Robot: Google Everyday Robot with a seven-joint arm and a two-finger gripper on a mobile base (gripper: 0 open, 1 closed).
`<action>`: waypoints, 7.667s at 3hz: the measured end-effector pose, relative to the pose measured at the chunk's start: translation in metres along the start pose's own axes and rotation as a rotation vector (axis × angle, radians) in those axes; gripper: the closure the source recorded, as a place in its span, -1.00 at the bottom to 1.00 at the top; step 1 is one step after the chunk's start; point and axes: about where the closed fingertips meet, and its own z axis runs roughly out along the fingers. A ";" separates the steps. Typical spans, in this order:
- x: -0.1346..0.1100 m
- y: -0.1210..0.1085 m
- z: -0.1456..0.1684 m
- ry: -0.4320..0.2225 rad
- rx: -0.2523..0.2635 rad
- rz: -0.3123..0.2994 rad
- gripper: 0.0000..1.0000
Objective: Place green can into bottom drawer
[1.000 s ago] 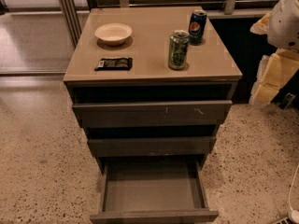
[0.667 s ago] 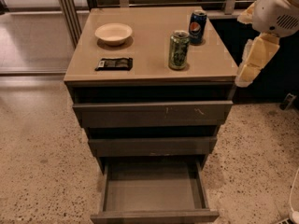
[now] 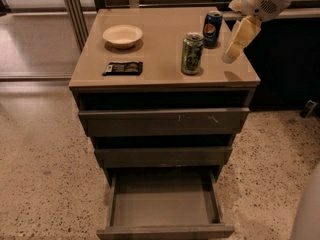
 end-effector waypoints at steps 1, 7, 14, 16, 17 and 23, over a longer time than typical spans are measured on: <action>-0.018 -0.024 0.017 -0.124 0.012 0.041 -1.00; -0.024 -0.049 0.104 -0.266 -0.008 0.165 -1.00; -0.057 0.003 0.084 -0.371 -0.156 0.093 1.00; -0.059 0.043 0.045 -0.399 -0.226 0.026 1.00; -0.050 0.056 0.061 -0.377 -0.229 0.017 1.00; 0.176 0.293 0.329 -0.406 -0.336 0.357 1.00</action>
Offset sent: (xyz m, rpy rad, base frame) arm 0.0673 0.0489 0.0105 0.3096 -0.0498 0.0139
